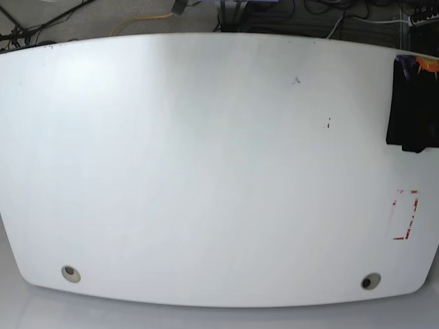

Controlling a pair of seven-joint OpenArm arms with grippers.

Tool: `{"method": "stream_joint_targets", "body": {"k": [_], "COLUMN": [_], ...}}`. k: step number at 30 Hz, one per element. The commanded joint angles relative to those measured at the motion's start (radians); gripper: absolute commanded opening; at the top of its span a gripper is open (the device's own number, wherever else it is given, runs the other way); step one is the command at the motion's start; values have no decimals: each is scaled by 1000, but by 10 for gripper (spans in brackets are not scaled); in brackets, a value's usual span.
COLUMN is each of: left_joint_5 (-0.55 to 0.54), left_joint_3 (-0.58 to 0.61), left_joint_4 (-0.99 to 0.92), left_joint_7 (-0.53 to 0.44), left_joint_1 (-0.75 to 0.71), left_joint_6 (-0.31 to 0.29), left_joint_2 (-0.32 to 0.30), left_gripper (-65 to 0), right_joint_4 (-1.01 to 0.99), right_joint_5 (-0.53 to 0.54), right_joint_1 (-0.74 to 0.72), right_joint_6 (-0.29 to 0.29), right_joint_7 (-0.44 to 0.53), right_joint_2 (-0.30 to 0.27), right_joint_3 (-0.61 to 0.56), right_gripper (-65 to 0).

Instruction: Fold the T-shirt properly

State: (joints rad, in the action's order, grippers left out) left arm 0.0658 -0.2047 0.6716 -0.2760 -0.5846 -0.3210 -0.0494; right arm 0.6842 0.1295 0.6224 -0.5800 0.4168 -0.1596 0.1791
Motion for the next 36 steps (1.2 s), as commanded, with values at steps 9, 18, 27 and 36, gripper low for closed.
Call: {"method": "stream_joint_targets", "body": {"k": [9, 18, 27, 36], "left_joint_5": [4, 2, 4, 6], "left_joint_3": [0, 50, 55, 55], "left_joint_4": [-415, -609, -571, -563], "left_joint_7": [-9, 8, 116, 123], "left_joint_1": [269, 401, 424, 435], "left_joint_6": [35, 78, 162, 162], "left_joint_2": [-36, -37, -33, -30], "left_gripper": [-357, -357, -357, -357], "right_joint_4": [-272, -357, -357, -357], "right_joint_5": [2, 3, 3, 2], "right_joint_1": [-210, -301, -302, -302], "right_joint_6": [33, 170, 188, 188], "right_joint_7": [-25, -62, -94, -95], "right_joint_2": [-57, -87, -67, -62], "right_joint_3": [-10, -166, -175, -177], "right_gripper": [-441, -436, -434, -434]}}
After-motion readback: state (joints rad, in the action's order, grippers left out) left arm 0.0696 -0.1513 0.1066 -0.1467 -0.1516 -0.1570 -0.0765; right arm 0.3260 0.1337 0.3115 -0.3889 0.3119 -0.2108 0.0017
